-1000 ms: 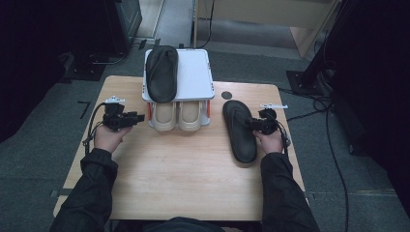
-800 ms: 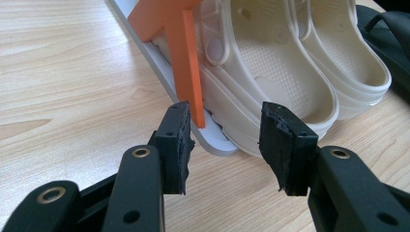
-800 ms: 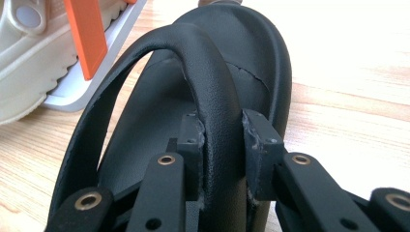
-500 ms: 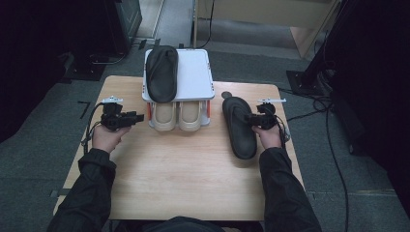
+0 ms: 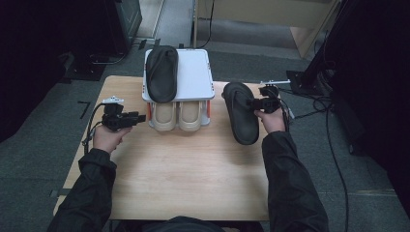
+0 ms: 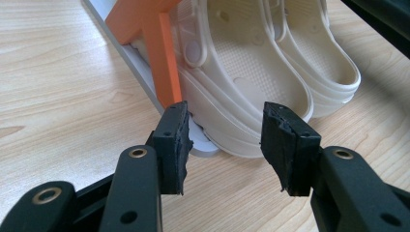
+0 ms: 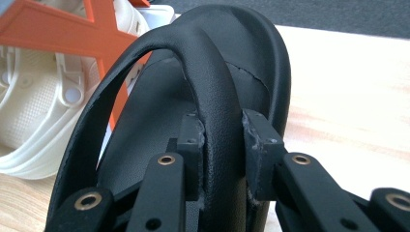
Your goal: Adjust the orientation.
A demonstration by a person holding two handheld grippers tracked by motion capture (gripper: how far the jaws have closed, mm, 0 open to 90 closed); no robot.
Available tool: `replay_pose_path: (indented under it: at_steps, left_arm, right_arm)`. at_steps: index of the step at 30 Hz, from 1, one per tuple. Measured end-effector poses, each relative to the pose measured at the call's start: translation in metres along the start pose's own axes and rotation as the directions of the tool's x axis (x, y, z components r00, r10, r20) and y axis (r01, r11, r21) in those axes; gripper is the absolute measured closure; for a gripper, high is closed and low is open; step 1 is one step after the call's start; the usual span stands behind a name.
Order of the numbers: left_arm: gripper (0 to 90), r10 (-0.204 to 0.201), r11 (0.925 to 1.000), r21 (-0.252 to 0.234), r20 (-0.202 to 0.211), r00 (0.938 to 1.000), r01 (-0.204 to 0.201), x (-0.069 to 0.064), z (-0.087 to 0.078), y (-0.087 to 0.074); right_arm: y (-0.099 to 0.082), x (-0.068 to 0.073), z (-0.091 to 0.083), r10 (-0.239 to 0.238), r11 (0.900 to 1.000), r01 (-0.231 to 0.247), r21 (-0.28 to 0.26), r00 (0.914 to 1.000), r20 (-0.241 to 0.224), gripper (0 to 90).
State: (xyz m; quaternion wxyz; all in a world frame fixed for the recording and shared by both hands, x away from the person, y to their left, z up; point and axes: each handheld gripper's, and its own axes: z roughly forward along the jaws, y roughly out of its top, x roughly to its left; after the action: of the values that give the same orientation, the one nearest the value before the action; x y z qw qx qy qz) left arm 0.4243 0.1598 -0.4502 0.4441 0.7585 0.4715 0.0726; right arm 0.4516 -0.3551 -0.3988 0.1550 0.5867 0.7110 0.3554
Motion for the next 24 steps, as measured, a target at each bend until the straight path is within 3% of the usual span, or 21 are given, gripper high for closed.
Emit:
replay_pose_path:
  at_steps: [10, 24]
  left_arm:
    - [50.8, 0.005, 0.9999, 0.011, 0.016, 0.9999, -0.006, 0.002, 0.001, -0.001]
    - [50.0, 0.016, 0.9998, 0.006, 0.026, 0.9995, -0.016, 0.002, 0.001, -0.001]
  right_arm:
    - [0.038, 0.016, -0.011, -0.022, 0.9997, 0.022, 0.006, 0.9994, 0.028, 72.1]
    - [0.092, 0.043, -0.018, -0.041, 0.9989, 0.042, -0.020, 0.9987, 0.030, 72.1]
